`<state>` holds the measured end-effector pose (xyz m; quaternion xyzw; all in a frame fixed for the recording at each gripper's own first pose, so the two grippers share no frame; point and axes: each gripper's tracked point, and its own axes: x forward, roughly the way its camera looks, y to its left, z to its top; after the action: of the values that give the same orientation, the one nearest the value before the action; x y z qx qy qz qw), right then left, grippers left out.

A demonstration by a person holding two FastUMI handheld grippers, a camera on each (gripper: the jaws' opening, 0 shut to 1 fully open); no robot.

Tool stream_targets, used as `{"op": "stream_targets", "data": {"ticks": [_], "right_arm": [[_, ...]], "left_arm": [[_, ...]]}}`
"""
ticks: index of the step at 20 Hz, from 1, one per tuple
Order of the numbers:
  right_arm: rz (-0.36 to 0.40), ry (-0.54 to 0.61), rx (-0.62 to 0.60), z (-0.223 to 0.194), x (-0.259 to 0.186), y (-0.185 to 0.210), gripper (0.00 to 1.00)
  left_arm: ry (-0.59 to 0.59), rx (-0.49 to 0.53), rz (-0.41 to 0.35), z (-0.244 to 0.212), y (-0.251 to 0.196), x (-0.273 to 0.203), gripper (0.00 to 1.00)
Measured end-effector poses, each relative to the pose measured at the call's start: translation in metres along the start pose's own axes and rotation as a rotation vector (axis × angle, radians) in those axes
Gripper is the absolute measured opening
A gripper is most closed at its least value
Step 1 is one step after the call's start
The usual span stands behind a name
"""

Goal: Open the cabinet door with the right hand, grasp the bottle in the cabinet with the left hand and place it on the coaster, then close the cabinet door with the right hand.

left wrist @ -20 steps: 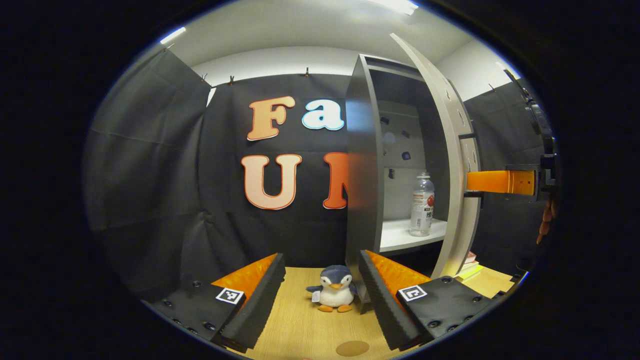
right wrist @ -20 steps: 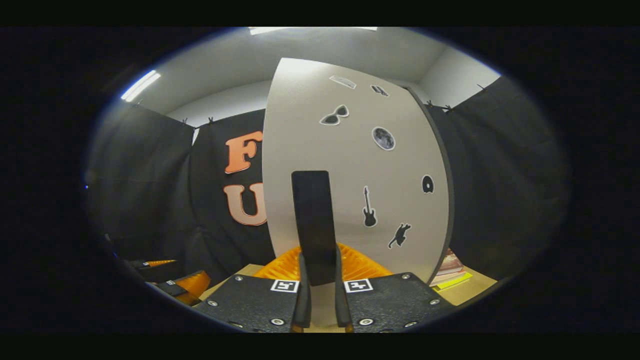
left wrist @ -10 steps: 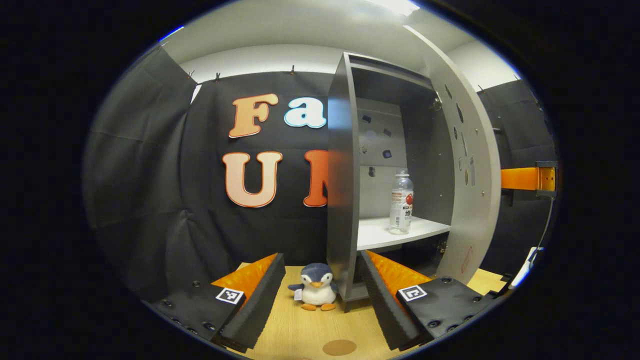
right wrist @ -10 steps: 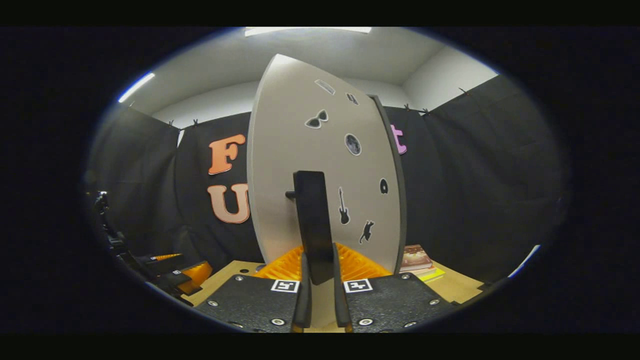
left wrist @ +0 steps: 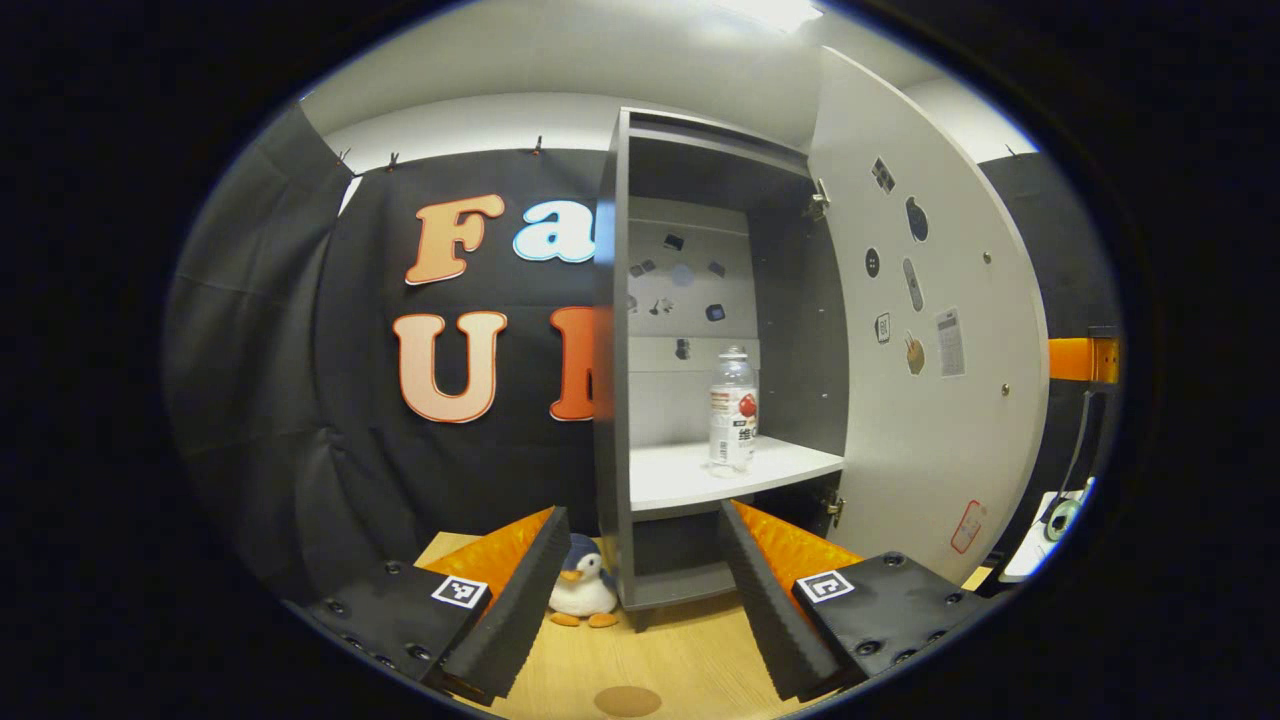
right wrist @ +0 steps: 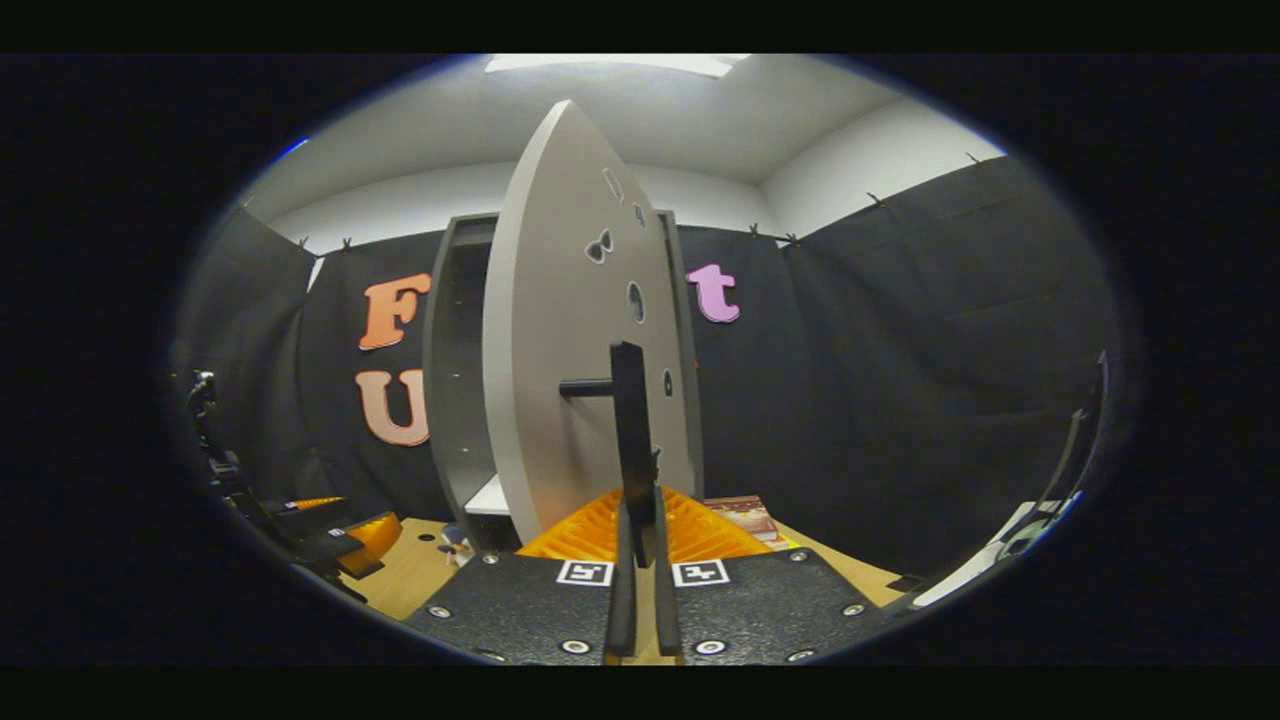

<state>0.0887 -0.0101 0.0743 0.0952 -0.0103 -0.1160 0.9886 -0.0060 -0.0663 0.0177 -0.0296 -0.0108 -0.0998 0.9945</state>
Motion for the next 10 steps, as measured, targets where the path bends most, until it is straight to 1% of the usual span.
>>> {"op": "stream_targets", "data": {"ticks": [2, 3, 4, 5, 6, 7, 8, 10], "right_arm": [[-0.037, -0.001, 0.027, 0.000, -0.004, -0.010, 0.05], [-0.047, 0.005, 0.034, -0.002, -0.004, -0.013, 0.05], [-0.050, 0.006, 0.043, -0.003, -0.006, -0.016, 0.08], [-0.048, -0.002, 0.053, 0.000, -0.005, -0.018, 0.05], [-0.036, -0.003, 0.063, -0.001, -0.003, -0.019, 0.05], [-0.013, -0.003, 0.077, -0.001, -0.003, -0.017, 0.04], [0.006, -0.007, 0.088, 0.000, -0.003, -0.015, 0.07], [0.046, -0.010, 0.091, 0.002, -0.001, -0.015, 0.05]], "left_arm": [[0.004, -0.011, -0.011, -0.002, -0.013, 0.000, 0.95], [0.009, -0.015, -0.017, -0.004, -0.020, 0.001, 0.96], [0.017, -0.018, -0.020, -0.006, -0.026, 0.001, 0.96], [0.021, -0.023, -0.022, -0.008, -0.033, 0.002, 0.98], [0.022, -0.028, -0.023, -0.008, -0.039, 0.002, 0.97], [0.020, -0.030, -0.018, -0.007, -0.044, 0.001, 0.98], [0.018, -0.030, -0.010, -0.006, -0.048, 0.001, 0.96], [0.012, -0.033, 0.003, -0.005, -0.058, 0.003, 0.96]]}}
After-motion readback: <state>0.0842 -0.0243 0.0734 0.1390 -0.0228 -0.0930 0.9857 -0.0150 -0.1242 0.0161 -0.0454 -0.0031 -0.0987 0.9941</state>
